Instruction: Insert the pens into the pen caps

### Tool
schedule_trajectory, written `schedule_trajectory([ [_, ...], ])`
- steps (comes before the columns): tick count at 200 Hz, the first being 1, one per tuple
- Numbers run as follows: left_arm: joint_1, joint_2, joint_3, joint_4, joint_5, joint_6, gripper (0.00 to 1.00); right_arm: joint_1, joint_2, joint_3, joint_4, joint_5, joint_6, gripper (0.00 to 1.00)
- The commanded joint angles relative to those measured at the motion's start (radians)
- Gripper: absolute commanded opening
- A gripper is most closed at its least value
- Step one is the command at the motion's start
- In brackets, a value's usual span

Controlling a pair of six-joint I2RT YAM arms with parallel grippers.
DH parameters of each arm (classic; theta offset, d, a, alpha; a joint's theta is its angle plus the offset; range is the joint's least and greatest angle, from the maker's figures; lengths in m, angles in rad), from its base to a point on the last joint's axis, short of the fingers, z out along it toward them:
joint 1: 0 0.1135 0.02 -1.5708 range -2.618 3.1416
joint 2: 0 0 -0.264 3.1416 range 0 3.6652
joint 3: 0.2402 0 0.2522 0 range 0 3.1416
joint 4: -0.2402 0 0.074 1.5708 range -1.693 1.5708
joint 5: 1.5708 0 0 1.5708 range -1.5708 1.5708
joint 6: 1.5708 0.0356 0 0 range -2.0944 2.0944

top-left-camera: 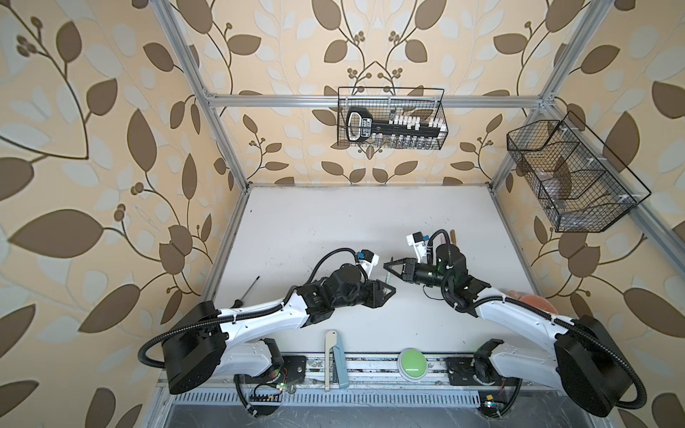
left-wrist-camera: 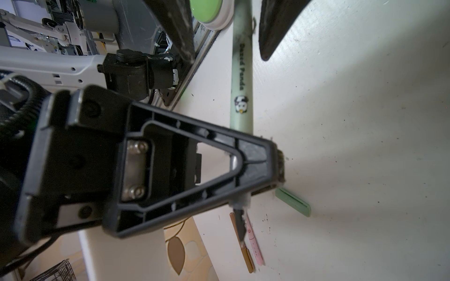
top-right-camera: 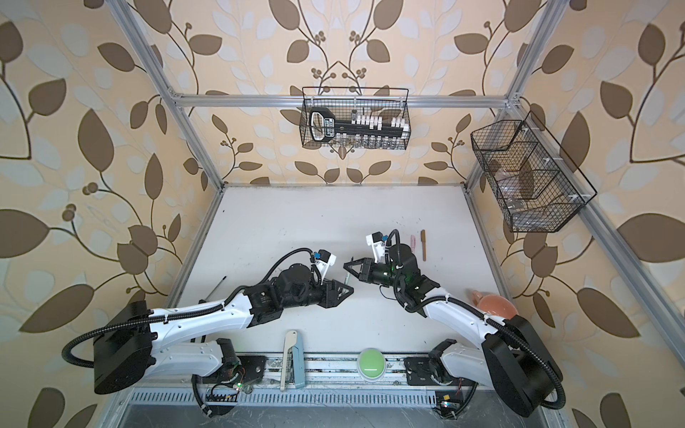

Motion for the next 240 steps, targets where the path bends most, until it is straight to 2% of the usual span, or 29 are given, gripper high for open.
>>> schedule_trajectory([
  [1, 0.013, -0.008, 0.039, 0.021, 0.027, 0.011, 0.44, 0.012, 0.004, 0.027, 0.042, 0.019, 0.023, 0.00],
  [17, 0.014, -0.003, 0.042, 0.023, 0.032, 0.012, 0.43, 0.017, 0.005, 0.025, 0.048, 0.021, 0.027, 0.00],
  [54, 0.016, -0.002, 0.046, 0.017, 0.030, 0.015, 0.31, 0.028, 0.007, 0.024, 0.054, 0.026, 0.027, 0.00],
  [76, 0.018, -0.013, 0.049, 0.009, 0.016, 0.023, 0.17, 0.031, 0.010, 0.026, 0.048, 0.026, 0.022, 0.00],
  [100, 0.020, -0.026, 0.060, -0.032, 0.000, 0.042, 0.09, 0.031, -0.005, 0.037, -0.011, 0.039, -0.018, 0.00],
  [107, 0.020, -0.029, 0.064, -0.045, -0.005, 0.049, 0.06, 0.032, -0.010, 0.053, -0.054, 0.043, -0.046, 0.04],
  [120, 0.020, -0.034, 0.076, -0.084, -0.016, 0.065, 0.01, 0.031, -0.025, 0.098, -0.178, 0.070, -0.120, 0.29],
  [125, 0.020, -0.035, 0.082, -0.104, -0.019, 0.073, 0.00, 0.031, -0.033, 0.119, -0.239, 0.088, -0.152, 0.35],
  [169, 0.020, -0.081, 0.117, -0.283, -0.072, 0.147, 0.00, -0.051, -0.105, 0.270, -0.627, 0.293, -0.417, 0.58],
  [184, 0.020, -0.119, 0.112, -0.324, -0.087, 0.174, 0.01, -0.085, -0.044, 0.350, -0.799, 0.403, -0.525, 0.60],
  [202, 0.020, -0.165, 0.119, -0.398, -0.119, 0.193, 0.01, -0.107, 0.063, 0.429, -0.912, 0.492, -0.621, 0.60],
  [222, 0.020, -0.224, 0.117, -0.449, -0.140, 0.198, 0.01, -0.119, 0.207, 0.519, -1.007, 0.534, -0.694, 0.63],
  [240, 0.020, -0.282, 0.100, -0.474, -0.160, 0.195, 0.01, -0.128, 0.347, 0.576, -1.030, 0.524, -0.739, 0.64],
])
